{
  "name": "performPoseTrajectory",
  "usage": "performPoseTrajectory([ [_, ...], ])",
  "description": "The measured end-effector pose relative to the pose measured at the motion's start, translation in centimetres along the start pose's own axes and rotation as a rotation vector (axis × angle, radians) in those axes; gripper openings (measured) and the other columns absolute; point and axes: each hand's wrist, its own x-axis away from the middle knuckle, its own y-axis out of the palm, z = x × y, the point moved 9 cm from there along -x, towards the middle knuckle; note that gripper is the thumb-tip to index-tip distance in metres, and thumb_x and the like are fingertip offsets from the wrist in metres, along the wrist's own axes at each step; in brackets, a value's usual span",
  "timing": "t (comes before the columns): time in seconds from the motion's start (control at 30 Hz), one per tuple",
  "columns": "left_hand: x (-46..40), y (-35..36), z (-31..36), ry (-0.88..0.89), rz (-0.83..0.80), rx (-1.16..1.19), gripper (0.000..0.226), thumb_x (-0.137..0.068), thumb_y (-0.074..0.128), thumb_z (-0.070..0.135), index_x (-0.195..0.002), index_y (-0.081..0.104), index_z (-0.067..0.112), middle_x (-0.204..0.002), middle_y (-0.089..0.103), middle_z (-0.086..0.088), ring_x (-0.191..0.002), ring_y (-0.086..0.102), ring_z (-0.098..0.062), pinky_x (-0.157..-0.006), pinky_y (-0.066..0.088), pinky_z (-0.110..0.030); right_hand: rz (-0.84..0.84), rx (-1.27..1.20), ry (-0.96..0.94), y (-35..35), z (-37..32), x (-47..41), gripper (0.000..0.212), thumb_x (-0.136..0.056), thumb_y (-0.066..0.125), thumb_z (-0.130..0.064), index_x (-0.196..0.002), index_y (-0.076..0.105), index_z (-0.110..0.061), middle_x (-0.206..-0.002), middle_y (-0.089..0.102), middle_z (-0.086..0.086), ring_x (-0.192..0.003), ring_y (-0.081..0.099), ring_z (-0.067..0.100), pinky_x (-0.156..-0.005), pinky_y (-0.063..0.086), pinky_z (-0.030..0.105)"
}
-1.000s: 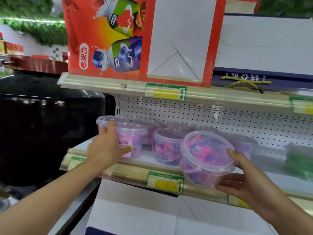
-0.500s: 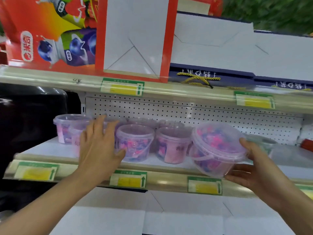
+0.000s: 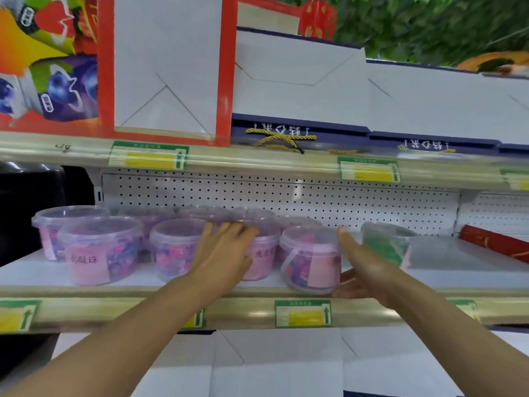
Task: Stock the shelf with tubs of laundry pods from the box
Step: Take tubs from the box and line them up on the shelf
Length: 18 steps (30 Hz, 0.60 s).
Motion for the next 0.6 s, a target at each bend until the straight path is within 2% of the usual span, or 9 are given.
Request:
performPoseTrajectory([
  [0.03,-0.2,0.3,-0.1,-0.022,0.006,-0.001,0.048,-0.059,0.080,0.021,-0.104,0.063,0.018,-0.097,0.068,-0.004,-0.090,0.065,-0.027,-0.079,0.044,-0.044,0.059,0.087,-0.045,-0.3,-0.2,0.1,0.073,-0.086,0.031,-0.067,-0.138,0.032,-0.015,-0.120,0.057,0.021,-0.078,0.069,0.032,-0.067,0.058,0.036],
  [0.1,-0.5,0.3,-0.1,-0.023,0.022,-0.035,0.048,-0.048,0.085,0.014,-0.091,0.064,0.017,-0.079,0.067,-0.007,-0.072,0.066,-0.027,-0.069,0.048,-0.042,0.137,0.338,-0.230,-0.5,-1.2,0.7,0.083,-0.082,0.036,-0.069,-0.147,0.011,-0.025,-0.131,0.053,0.012,-0.094,0.066,0.032,-0.086,0.053,0.042],
  [0.17,-0.6,-0.1,0.1,0.003,0.053,-0.074,0.052,-0.040,0.089,0.015,-0.085,0.064,0.016,-0.070,0.065,-0.007,-0.063,0.065,-0.025,-0.062,0.049,-0.039,0.116,0.574,-0.373,0.6,-1.8,1.7,0.081,-0.081,0.048,-0.064,-0.146,0.012,-0.031,-0.124,0.057,0.005,-0.107,0.060,0.029,-0.094,0.046,0.041],
  [0.27,-0.4,-0.4,0.1,0.050,0.068,-0.117,0.055,-0.036,0.091,0.015,-0.084,0.063,0.014,-0.067,0.064,-0.006,-0.058,0.064,-0.025,-0.059,0.047,-0.034,0.185,0.647,-0.441,0.8,-2.1,1.4,0.058,-0.085,0.058,-0.041,-0.135,0.031,-0.030,-0.096,0.062,0.003,-0.093,0.059,0.027,-0.084,0.049,0.040],
  [0.37,-0.1,-0.4,-0.5,0.059,0.051,-0.151,0.059,-0.029,0.090,0.009,-0.081,0.063,0.015,-0.066,0.062,-0.005,-0.057,0.062,-0.024,-0.059,0.044,-0.031,0.265,0.621,-0.453,0.5,-2.6,0.7,0.048,-0.088,0.059,-0.038,-0.129,0.036,-0.026,-0.085,0.057,-0.001,-0.090,0.057,0.026,-0.079,0.049,0.039],
  [0.53,0.1,-0.8,-0.6,0.089,0.025,-0.191,0.058,-0.028,0.088,0.002,-0.080,0.064,0.014,-0.065,0.060,-0.006,-0.055,0.061,-0.024,-0.056,0.038,-0.027,0.299,0.598,-0.451,1.2,-2.7,-0.7,0.045,-0.090,0.056,-0.036,-0.128,0.037,-0.022,-0.104,0.065,0.012,-0.099,0.058,0.033,-0.080,0.050,0.042],
  [0.6,0.2,-1.1,-0.5,0.101,0.020,-0.205,0.058,-0.028,0.086,-0.001,-0.079,0.065,0.013,-0.065,0.060,-0.007,-0.054,0.061,-0.024,-0.054,0.038,-0.027,0.346,0.597,-0.465,1.2,-2.6,-0.6,0.042,-0.090,0.055,-0.036,-0.126,0.037,-0.021,-0.104,0.066,0.012,-0.098,0.059,0.034,-0.077,0.050,0.041],
])
